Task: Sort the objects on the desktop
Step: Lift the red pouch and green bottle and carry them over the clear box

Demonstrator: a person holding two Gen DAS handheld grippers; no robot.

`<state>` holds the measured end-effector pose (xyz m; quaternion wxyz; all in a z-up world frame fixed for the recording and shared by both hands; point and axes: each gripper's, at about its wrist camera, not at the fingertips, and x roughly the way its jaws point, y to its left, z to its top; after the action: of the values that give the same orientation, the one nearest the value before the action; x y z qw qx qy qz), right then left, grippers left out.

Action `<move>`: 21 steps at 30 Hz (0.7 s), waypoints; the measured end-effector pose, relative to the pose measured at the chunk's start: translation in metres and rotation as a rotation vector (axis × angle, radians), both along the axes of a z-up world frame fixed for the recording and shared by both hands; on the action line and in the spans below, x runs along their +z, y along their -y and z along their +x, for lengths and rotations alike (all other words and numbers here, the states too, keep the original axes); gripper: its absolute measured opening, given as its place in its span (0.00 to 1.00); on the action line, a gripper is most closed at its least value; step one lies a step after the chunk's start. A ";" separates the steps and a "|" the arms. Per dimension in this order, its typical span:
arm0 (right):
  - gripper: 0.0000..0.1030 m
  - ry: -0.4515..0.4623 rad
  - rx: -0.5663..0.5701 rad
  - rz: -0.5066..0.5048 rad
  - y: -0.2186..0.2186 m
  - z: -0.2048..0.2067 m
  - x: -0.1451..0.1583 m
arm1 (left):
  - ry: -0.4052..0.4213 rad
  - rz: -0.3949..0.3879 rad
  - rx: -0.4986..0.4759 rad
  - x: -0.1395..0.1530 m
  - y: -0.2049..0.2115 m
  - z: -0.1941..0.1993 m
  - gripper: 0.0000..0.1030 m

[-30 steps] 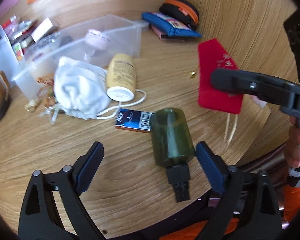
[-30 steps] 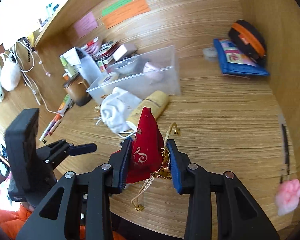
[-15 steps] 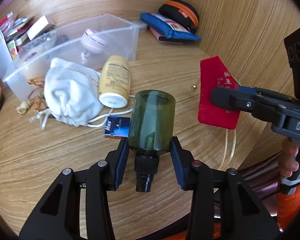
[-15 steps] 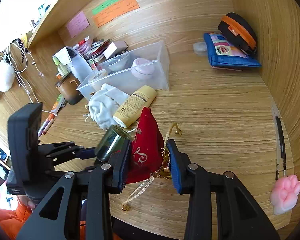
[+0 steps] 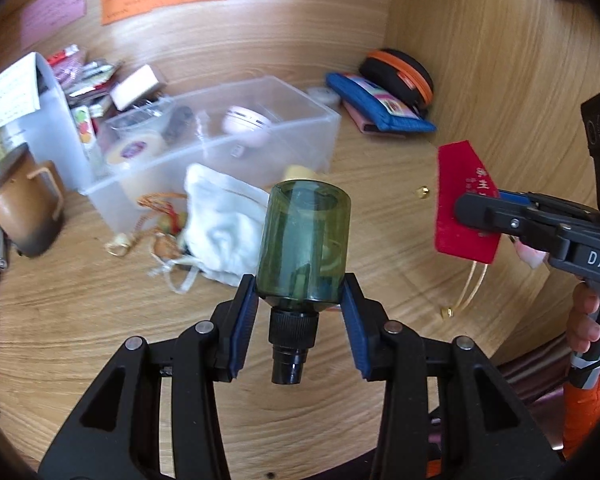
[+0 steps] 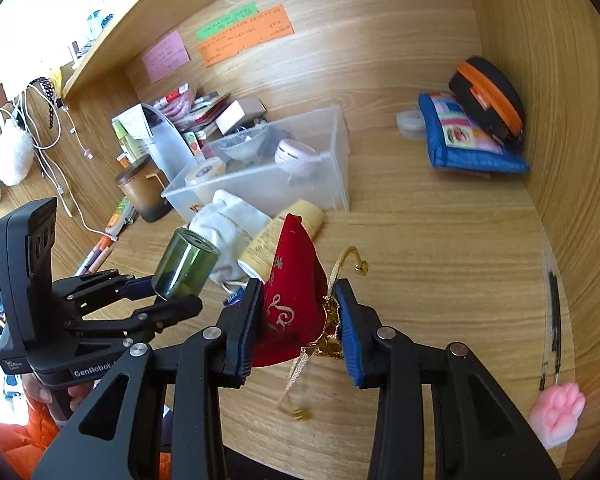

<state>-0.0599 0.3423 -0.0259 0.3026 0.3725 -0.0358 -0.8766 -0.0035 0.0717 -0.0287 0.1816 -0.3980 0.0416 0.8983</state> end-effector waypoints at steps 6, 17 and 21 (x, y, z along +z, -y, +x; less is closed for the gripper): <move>0.32 -0.047 0.016 0.009 0.016 -0.004 0.019 | -0.050 -0.003 0.048 0.017 0.023 -0.010 0.40; 0.32 -0.121 0.066 0.048 0.053 -0.025 0.052 | -0.114 -0.021 0.101 0.042 0.056 -0.035 0.40; 0.32 -0.150 0.086 0.063 0.069 -0.033 0.064 | -0.133 -0.036 0.113 0.051 0.063 -0.048 0.40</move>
<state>-0.0932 0.2735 0.0384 0.3299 0.3162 0.0309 -0.8889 -0.0517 0.0090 0.0219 0.1205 -0.3425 0.0473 0.9306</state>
